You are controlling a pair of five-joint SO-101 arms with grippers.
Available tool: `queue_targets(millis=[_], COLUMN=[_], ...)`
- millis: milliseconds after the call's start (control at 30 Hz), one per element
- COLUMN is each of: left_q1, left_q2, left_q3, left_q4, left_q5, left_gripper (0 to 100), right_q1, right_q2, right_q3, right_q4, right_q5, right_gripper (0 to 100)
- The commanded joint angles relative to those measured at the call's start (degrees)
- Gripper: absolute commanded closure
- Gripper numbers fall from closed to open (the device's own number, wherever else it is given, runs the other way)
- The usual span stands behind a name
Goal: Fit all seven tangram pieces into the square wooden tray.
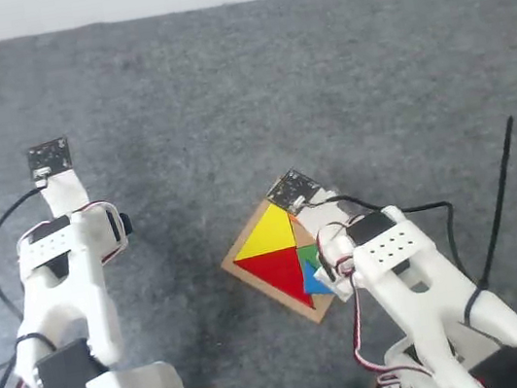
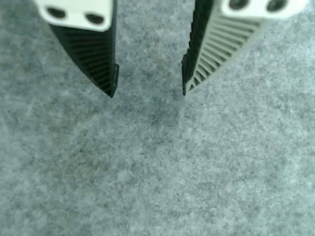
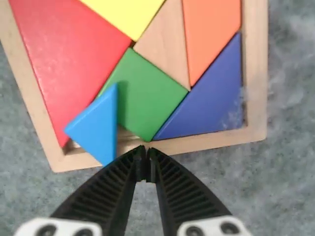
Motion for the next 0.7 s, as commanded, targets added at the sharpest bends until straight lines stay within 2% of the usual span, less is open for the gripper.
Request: queue_targets(millis=[0,167,667], left_q1=[0.4,0.4,0.4], left_q2=[-1.7,-1.7,-1.7], left_q3=[-0.1,-0.1,-0.1], left_q4=[-1.0,-1.0,-1.0], left_q5=[0.1,0.1,0.1], left_gripper=[79,79,79], right_q1=[-5.6,-9.7,-9.8], right_q2=[-1.5,-1.5,-3.4], right_q3=[-1.2,-2.3,-10.4], right_q4=[0.9,0.5,2.0], right_q5=[0.4,0.4,-4.4], right_gripper=[99.1,99.0,99.0])
